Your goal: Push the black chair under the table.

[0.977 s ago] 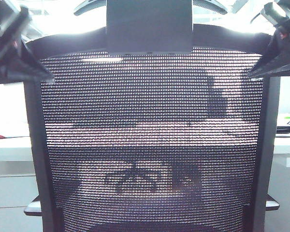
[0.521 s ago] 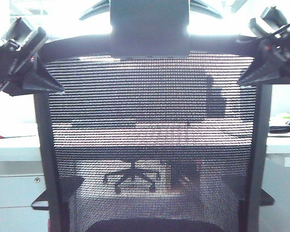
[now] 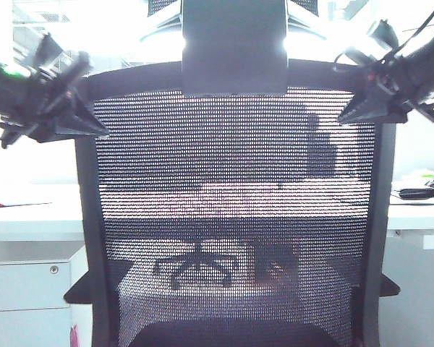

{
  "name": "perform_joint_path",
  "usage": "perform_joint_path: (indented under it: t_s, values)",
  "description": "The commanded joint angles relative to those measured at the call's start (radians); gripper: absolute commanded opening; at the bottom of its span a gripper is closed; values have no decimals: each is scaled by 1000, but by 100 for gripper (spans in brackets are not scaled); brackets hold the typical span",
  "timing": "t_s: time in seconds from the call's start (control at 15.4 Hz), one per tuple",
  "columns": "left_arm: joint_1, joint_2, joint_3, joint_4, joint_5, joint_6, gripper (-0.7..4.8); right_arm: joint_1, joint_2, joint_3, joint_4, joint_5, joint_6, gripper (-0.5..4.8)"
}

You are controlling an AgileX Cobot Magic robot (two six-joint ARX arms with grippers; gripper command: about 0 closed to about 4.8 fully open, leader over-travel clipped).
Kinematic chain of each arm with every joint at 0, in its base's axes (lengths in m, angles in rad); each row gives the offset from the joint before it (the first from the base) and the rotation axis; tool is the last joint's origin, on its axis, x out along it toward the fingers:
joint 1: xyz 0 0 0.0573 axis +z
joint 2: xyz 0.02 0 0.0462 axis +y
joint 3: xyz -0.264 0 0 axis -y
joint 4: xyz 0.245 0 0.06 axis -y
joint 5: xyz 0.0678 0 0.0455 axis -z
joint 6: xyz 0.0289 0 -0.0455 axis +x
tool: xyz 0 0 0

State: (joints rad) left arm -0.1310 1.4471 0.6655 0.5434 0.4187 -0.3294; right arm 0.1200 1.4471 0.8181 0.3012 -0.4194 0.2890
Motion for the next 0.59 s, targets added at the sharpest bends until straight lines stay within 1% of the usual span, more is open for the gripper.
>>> perform_joint_path:
  t_s: [0.07, 0.13, 0.26, 0.39, 0.59]
  values:
    - [15, 30, 35, 99, -93, 7, -6, -14, 26, 21, 73, 68, -6, -5]
    - [16, 42, 40, 134, -93, 7, -6, -14, 39, 21, 86, 73, -9, -5]
    - [16, 51, 59, 136, -93, 8, -6, -17, 54, 22, 107, 85, -9, -5]
    - [16, 70, 68, 169, -93, 8, -6, -18, 75, 24, 121, 86, -8, -5]
    - [16, 139, 134, 169, -84, 7, -6, -18, 129, 74, 116, 85, -9, -5]
